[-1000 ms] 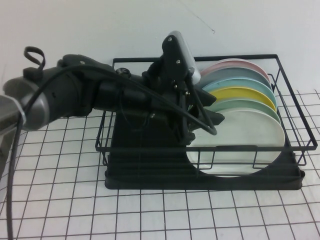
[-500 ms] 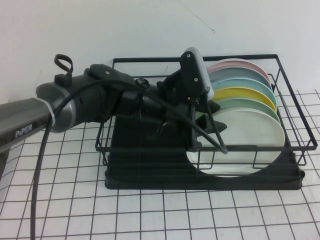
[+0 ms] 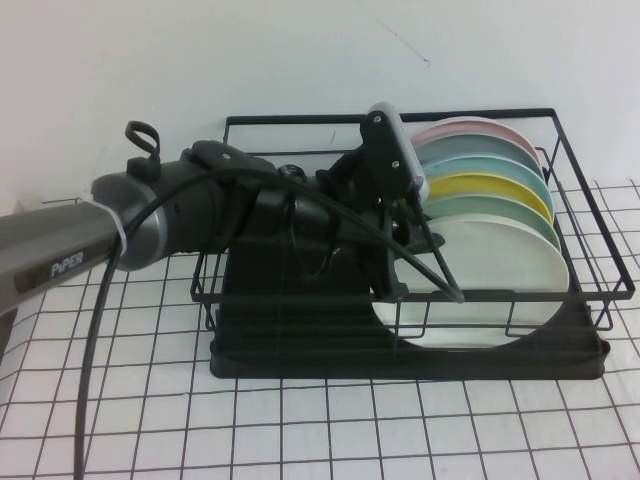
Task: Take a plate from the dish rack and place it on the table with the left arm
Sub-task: Grasp the plate from the shelf, then place the plate from the table
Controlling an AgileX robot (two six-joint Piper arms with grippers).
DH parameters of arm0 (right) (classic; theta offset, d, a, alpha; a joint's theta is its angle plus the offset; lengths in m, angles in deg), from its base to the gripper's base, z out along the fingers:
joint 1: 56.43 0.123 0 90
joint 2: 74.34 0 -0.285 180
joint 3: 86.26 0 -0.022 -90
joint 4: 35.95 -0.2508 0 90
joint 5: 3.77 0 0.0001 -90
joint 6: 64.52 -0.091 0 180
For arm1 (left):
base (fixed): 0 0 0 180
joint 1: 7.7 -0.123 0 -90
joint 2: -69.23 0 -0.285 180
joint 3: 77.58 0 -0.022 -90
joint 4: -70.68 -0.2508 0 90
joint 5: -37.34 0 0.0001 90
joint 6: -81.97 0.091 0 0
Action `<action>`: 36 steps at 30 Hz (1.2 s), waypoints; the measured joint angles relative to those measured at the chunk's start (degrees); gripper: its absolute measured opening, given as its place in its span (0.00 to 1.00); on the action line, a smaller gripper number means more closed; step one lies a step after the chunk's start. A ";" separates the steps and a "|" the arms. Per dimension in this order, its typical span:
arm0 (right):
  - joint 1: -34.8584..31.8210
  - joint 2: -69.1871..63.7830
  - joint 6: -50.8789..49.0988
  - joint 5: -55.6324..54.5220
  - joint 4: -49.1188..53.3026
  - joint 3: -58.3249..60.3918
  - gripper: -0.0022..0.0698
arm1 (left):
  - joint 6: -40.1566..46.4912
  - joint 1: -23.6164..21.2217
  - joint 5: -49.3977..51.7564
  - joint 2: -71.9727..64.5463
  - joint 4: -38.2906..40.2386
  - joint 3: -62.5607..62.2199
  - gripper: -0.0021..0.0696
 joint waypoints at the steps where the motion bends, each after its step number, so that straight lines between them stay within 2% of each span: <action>1: 0.00 0.00 0.00 0.00 0.00 0.00 0.03 | 0.00 0.10 -0.12 0.27 0.00 0.00 0.16; 13: 0.00 0.00 0.00 0.00 0.00 0.00 0.03 | 0.00 5.76 -6.94 11.57 -0.33 0.00 0.15; 16: 0.00 0.00 0.00 0.00 0.00 0.00 0.03 | -3.29 7.70 -8.76 15.17 -3.06 0.00 0.15; 18: 0.00 0.00 0.00 0.00 0.00 0.00 0.03 | -8.36 8.54 -8.77 17.68 -5.64 0.00 0.15; 20: 0.00 0.00 0.00 0.00 0.00 0.00 0.03 | -17.44 8.66 -7.83 20.54 -9.77 0.00 0.15; 24: 0.00 0.00 0.00 0.00 0.00 0.00 0.03 | -42.87 8.54 -1.14 25.19 -23.55 -0.24 0.15; 26: 0.00 0.00 0.00 0.00 0.00 0.00 0.03 | -58.22 8.54 5.05 26.73 -32.28 -0.38 0.15; 29: 0.00 0.00 0.00 0.00 0.00 0.00 0.03 | -74.73 8.54 15.14 27.11 -42.69 -0.38 0.15; 32: 0.00 0.00 0.00 0.00 0.00 0.00 0.03 | -82.52 8.54 23.05 24.93 -47.52 -0.38 0.15; 36: 0.00 0.00 0.00 0.00 0.00 0.00 0.03 | -84.69 8.54 28.27 19.37 -47.68 -0.38 0.15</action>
